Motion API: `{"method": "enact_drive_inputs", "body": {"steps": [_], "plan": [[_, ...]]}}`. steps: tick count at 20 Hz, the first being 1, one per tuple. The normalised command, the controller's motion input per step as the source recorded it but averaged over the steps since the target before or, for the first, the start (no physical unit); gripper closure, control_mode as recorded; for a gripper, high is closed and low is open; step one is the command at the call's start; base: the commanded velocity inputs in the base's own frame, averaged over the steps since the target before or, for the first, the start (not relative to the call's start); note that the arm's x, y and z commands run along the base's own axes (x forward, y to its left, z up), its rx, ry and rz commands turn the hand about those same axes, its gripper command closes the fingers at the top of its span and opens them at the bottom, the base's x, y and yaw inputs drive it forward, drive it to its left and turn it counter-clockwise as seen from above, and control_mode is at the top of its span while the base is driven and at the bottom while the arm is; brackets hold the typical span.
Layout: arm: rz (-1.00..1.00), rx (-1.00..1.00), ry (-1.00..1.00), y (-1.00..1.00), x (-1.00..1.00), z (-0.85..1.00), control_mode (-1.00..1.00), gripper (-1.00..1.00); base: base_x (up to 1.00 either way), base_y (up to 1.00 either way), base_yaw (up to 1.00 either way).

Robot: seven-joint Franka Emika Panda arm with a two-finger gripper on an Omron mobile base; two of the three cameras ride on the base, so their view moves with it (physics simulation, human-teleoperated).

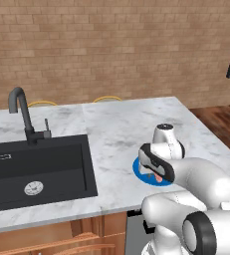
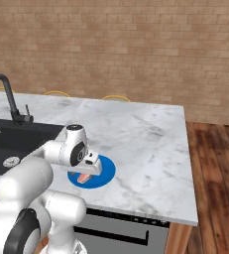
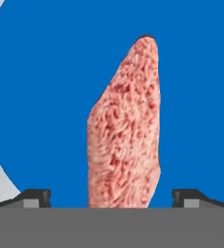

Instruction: Place the steak on the counter behind the older steak on the same shelf of the fridge to maintain FIFO order. Close the fridge door when finished.

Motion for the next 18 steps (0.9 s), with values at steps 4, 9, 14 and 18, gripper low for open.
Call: {"method": "enact_drive_inputs", "body": {"steps": [4,9,14,18], "plan": [[0.0,0.0,0.0,-0.02,0.24,-0.29,-1.0,-1.0,0.0,0.0,0.0],[0.0,0.0,0.06,-0.04,0.33,-0.19,-1.0,-1.0,0.0,0.0,0.0],[0.0,0.0,0.08,0.01,0.11,-0.32,-1.0,1.0,0.0,0.0,0.0],[0.0,0.0,0.06,0.01,0.0,-0.15,-1.0,1.0,0.0,0.0,0.0]]}}
